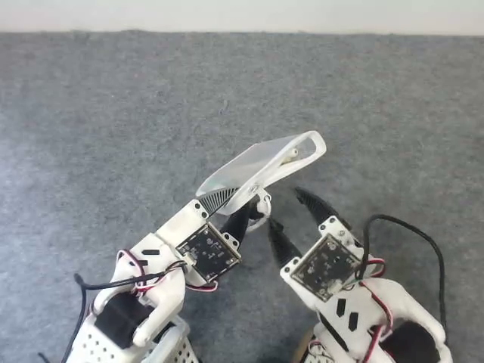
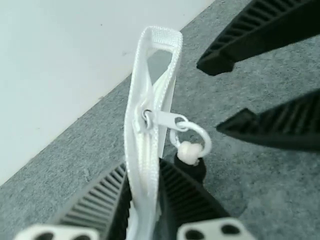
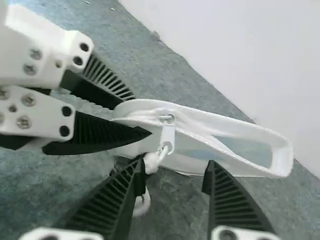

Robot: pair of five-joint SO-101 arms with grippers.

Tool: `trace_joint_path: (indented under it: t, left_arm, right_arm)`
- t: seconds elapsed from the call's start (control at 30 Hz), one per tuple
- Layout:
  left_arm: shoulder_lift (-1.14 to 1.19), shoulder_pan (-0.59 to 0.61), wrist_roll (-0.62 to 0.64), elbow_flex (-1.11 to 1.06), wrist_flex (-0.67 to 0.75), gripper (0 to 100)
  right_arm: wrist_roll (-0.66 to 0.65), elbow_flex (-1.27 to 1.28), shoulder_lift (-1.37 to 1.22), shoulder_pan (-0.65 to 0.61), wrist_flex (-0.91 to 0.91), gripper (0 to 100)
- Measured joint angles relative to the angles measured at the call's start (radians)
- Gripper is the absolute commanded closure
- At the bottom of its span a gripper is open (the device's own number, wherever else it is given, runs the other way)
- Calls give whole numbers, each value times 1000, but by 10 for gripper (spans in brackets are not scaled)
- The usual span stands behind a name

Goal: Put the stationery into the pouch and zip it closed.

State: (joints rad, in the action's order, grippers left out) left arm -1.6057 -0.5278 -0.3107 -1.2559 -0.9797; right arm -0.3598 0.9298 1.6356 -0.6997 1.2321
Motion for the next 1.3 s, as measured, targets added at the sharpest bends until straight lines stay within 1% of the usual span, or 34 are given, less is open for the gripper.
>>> trace_joint_path:
  t: [0.1, 0.2, 0.43, 0.63, 0.7, 0.83, 1.1, 1.3]
  left_arm:
    - [0, 0, 0, 0, 0, 991]
    - [0, 0, 0, 0, 0, 991]
    - [0, 0, 0, 0, 0, 991]
    - [0, 0, 0, 0, 0, 991]
    - [0, 0, 0, 0, 0, 991]
    - [0, 0, 0, 0, 0, 991]
    - [0, 0, 0, 0, 0, 991]
    - [0, 2, 0, 0, 0, 991]
  right_arm:
    - [14, -3, 0, -31, 0, 812]
    - [25, -2, 0, -35, -9, 812]
    - [25, 129, -3, -35, -153, 815]
    - [26, 150, -2, -35, -198, 816]
    - [26, 166, -2, -12, -221, 831]
    - [26, 210, -2, 37, -279, 893]
    - [28, 213, -11, 43, -298, 892]
    - [29, 213, -121, 41, -345, 900]
